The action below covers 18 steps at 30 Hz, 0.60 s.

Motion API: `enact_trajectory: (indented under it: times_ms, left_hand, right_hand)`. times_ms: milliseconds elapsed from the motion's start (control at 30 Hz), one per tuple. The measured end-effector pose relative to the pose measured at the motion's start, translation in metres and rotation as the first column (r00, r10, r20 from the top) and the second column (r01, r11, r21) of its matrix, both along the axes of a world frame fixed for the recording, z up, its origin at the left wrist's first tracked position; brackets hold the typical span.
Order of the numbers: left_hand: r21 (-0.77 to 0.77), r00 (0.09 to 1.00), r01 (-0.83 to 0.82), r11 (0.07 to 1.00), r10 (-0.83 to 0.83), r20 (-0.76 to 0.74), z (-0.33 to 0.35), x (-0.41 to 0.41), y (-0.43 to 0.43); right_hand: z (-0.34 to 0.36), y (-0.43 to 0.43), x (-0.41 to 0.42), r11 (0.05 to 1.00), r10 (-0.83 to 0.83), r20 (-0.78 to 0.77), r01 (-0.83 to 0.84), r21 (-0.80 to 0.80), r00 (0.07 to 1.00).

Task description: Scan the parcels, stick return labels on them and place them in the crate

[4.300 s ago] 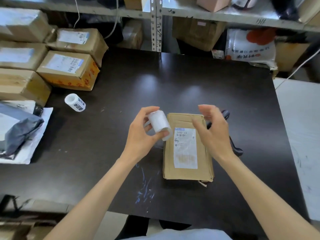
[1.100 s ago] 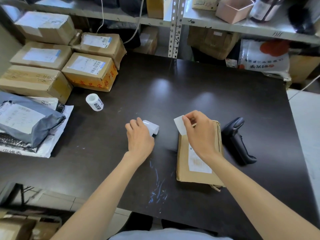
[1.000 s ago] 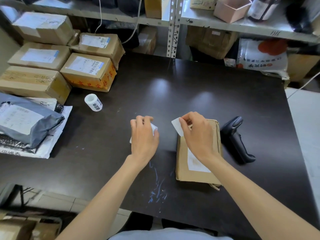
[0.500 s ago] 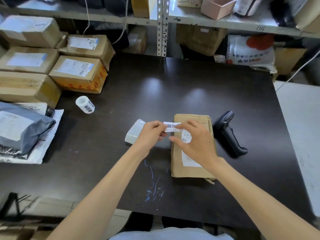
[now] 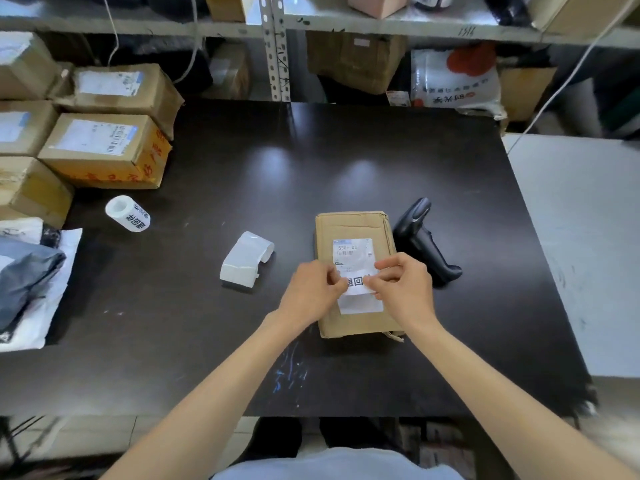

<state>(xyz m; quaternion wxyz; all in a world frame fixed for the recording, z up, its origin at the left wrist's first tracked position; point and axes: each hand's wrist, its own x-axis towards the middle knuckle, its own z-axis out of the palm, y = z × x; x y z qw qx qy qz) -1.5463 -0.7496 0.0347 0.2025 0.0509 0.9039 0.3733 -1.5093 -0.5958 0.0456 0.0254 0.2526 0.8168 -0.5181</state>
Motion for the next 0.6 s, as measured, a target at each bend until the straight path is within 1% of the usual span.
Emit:
enact_trajectory:
  times_ms: [100, 200, 267, 300, 333, 367, 400, 433, 467, 500, 533, 600]
  left_hand:
    - [-0.146, 0.989, 0.077, 0.986, -0.095, -0.115, -0.005, 0.006, 0.013]
    - [-0.280, 0.975, 0.093, 0.956, -0.144, -0.168, -0.009, 0.007, 0.020]
    - [-0.329, 0.977, 0.046, 0.943, -0.111, -0.182, -0.012, 0.007, 0.021]
    - [-0.332, 0.979, -0.002, 0.943, -0.066, -0.192, -0.014, 0.007, 0.020]
    - [-0.321, 0.976, -0.065, 0.945, -0.007, -0.219, -0.015, 0.007, 0.019]
    - [-0.302, 0.970, -0.125, 0.945, 0.052, -0.238, -0.015, 0.009, 0.018]
    - [-0.276, 0.972, -0.169, 0.946, 0.114, -0.204, -0.015, 0.009, 0.017]
    - [-0.239, 0.978, -0.198, 0.951, 0.176, -0.107, -0.014, 0.007, 0.017]
    - [-0.199, 0.975, -0.212, 0.957, 0.220, 0.020, -0.014, 0.005, 0.017]
    - [-0.163, 0.963, -0.216, 0.963, 0.238, 0.127, -0.013, 0.001, 0.017]
    - [-0.132, 0.953, -0.219, 0.967, 0.241, 0.182, -0.013, -0.002, 0.017]
    - [-0.082, 0.955, -0.227, 0.970, 0.238, 0.175, -0.007, -0.006, 0.013]
  right_hand:
    - [-0.012, 0.002, 0.007, 0.987, 0.040, -0.014, -0.037, 0.157, 0.999]
    - [-0.022, -0.001, 0.007, 0.935, 0.173, -0.016, -0.159, 0.316, 0.985]
    - [-0.027, -0.002, 0.007, 0.849, 0.218, -0.019, -0.180, 0.497, 0.976]
    - [-0.029, -0.002, 0.006, 0.804, 0.202, -0.015, -0.157, 0.573, 0.979]
    - [-0.031, 0.001, 0.005, 0.780, 0.158, 0.000, -0.125, 0.613, 0.987]
    - [-0.032, 0.004, 0.003, 0.786, 0.104, 0.035, -0.104, 0.610, 0.994]
    - [-0.033, 0.008, 0.001, 0.822, 0.053, 0.090, -0.094, 0.562, 0.995]
    - [-0.033, 0.011, -0.002, 0.877, 0.018, 0.156, -0.090, 0.472, 0.988]
    - [-0.033, 0.015, -0.003, 0.926, 0.011, 0.213, -0.091, 0.368, 0.977]
    - [-0.034, 0.017, -0.004, 0.954, 0.024, 0.236, -0.093, 0.283, 0.971]
    - [-0.034, 0.019, -0.004, 0.967, 0.032, 0.223, -0.086, 0.240, 0.974]
    - [-0.029, 0.018, -0.003, 0.971, 0.013, 0.144, -0.047, 0.233, 0.990]
